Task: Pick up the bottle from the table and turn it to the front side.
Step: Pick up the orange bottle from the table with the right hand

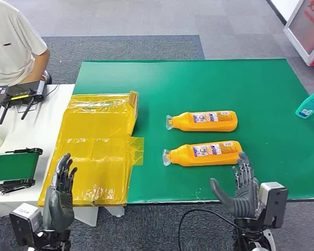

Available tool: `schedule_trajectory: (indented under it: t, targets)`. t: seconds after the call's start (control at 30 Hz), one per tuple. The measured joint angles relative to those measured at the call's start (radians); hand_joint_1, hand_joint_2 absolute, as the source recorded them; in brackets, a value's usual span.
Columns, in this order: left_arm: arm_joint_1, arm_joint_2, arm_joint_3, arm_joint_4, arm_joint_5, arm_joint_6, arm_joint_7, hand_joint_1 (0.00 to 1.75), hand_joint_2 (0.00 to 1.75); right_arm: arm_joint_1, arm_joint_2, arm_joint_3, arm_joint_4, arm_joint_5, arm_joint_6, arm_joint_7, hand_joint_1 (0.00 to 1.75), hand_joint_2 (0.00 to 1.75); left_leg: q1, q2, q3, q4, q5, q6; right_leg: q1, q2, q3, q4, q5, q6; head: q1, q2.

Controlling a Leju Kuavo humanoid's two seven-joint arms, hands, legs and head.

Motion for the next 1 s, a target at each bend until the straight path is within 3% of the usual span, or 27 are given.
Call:
schedule_trajectory:
  t: [0.37, 0.83, 1.0]
  targets:
    - [0.0, -0.052, 0.126, 0.006, -0.016, -0.081, -0.005, 0.0, 1.75, -0.066, -0.02, -0.002, 0.066, 0.01, 0.005, 0.012, 0.0, 1.75, 0.0, 0.0, 0.0, 0.0, 0.0, 0.0, 0.0, 0.0, 0.0, 0.0, 0.0, 0.0, 0.0, 0.0]
    - [0.003, -0.08, 0.178, 0.006, -0.023, -0.129, -0.016, 0.0, 1.75, -0.09, -0.03, -0.007, 0.1, 0.096, -0.026, 0.01, 0.0, 1.75, 0.0, 0.0, 0.0, 0.0, 0.0, 0.0, 0.0, 0.0, 0.0, 0.0, 0.0, 0.0, 0.0, 0.0]
    - [0.01, -0.087, 0.189, 0.006, -0.004, -0.168, -0.015, 0.0, 1.75, -0.098, -0.049, -0.007, 0.1, 0.199, -0.059, 0.036, 0.0, 1.75, 0.0, 0.0, 0.0, 0.0, 0.0, 0.0, 0.0, 0.0, 0.0, 0.0, 0.0, 0.0, 0.0, 0.0]
